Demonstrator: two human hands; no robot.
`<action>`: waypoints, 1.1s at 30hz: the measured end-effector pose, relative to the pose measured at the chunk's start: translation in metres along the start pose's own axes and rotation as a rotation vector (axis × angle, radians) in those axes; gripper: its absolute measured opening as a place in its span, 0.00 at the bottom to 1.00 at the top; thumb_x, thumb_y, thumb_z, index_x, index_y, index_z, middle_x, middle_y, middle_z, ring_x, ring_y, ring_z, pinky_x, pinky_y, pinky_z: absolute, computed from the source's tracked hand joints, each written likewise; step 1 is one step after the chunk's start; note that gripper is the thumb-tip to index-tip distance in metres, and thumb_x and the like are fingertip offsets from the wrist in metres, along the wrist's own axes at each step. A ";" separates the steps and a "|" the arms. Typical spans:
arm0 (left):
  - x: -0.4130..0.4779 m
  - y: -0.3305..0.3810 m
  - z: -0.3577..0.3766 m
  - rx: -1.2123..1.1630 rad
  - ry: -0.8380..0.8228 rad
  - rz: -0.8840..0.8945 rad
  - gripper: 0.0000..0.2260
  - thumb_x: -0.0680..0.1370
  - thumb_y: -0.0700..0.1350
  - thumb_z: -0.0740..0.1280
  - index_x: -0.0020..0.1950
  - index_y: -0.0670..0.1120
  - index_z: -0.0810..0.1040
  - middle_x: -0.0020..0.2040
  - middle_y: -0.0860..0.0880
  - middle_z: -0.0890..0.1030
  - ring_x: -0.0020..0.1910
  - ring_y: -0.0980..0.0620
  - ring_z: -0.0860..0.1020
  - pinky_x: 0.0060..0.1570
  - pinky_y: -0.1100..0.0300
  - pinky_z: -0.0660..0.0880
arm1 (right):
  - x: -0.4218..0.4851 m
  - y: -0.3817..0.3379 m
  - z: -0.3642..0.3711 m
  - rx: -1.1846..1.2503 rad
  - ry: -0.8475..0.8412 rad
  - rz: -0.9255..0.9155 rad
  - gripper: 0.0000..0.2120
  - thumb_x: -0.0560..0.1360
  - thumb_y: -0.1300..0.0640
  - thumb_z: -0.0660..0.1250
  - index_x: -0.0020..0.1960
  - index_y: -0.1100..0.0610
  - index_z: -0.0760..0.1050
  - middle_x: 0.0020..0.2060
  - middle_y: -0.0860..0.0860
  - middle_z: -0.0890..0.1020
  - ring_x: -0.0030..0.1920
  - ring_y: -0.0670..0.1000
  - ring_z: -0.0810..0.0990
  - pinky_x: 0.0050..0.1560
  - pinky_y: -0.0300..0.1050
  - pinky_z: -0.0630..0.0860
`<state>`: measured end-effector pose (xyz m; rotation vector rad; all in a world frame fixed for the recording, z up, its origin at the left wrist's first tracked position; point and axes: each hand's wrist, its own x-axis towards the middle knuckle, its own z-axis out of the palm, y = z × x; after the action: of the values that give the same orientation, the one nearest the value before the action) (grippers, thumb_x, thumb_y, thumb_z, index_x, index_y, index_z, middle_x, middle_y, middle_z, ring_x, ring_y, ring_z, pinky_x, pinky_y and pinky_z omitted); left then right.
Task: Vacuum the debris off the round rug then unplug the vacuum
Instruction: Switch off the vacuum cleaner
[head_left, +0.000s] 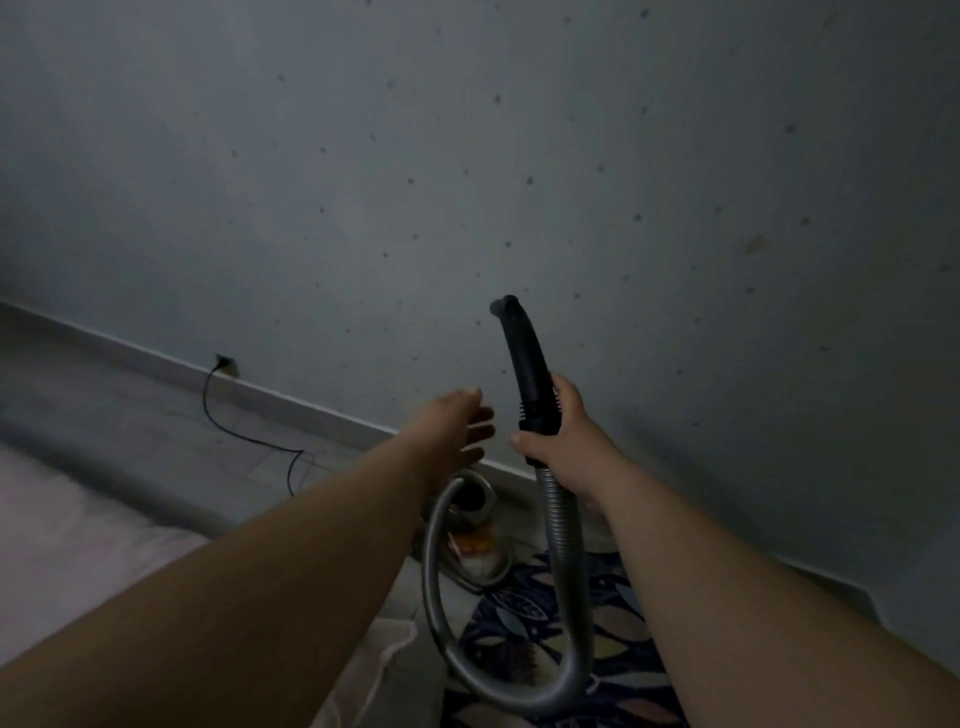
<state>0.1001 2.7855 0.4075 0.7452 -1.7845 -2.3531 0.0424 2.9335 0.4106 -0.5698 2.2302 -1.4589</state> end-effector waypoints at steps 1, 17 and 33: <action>0.014 0.007 -0.005 -0.005 0.019 0.005 0.19 0.82 0.50 0.58 0.70 0.43 0.66 0.59 0.47 0.77 0.56 0.48 0.77 0.57 0.51 0.72 | 0.013 0.001 0.003 -0.018 -0.016 -0.003 0.40 0.75 0.57 0.72 0.75 0.36 0.51 0.61 0.46 0.72 0.57 0.50 0.75 0.58 0.51 0.74; 0.265 0.056 -0.106 -0.189 0.199 -0.083 0.22 0.78 0.49 0.65 0.68 0.39 0.67 0.49 0.44 0.76 0.52 0.43 0.76 0.49 0.50 0.76 | 0.277 0.000 0.097 -0.431 -0.282 0.012 0.38 0.70 0.50 0.72 0.72 0.35 0.56 0.60 0.46 0.75 0.56 0.51 0.78 0.57 0.54 0.78; 0.466 -0.056 -0.215 -0.366 0.626 -0.486 0.08 0.80 0.40 0.62 0.57 0.38 0.71 0.37 0.43 0.74 0.35 0.46 0.75 0.40 0.50 0.75 | 0.475 0.124 0.181 -0.676 -0.677 0.000 0.25 0.83 0.44 0.50 0.79 0.49 0.56 0.74 0.54 0.66 0.73 0.57 0.65 0.72 0.52 0.62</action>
<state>-0.2033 2.4454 0.1642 1.7466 -0.9607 -2.2108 -0.2679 2.5841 0.1743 -1.0726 2.0808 -0.3523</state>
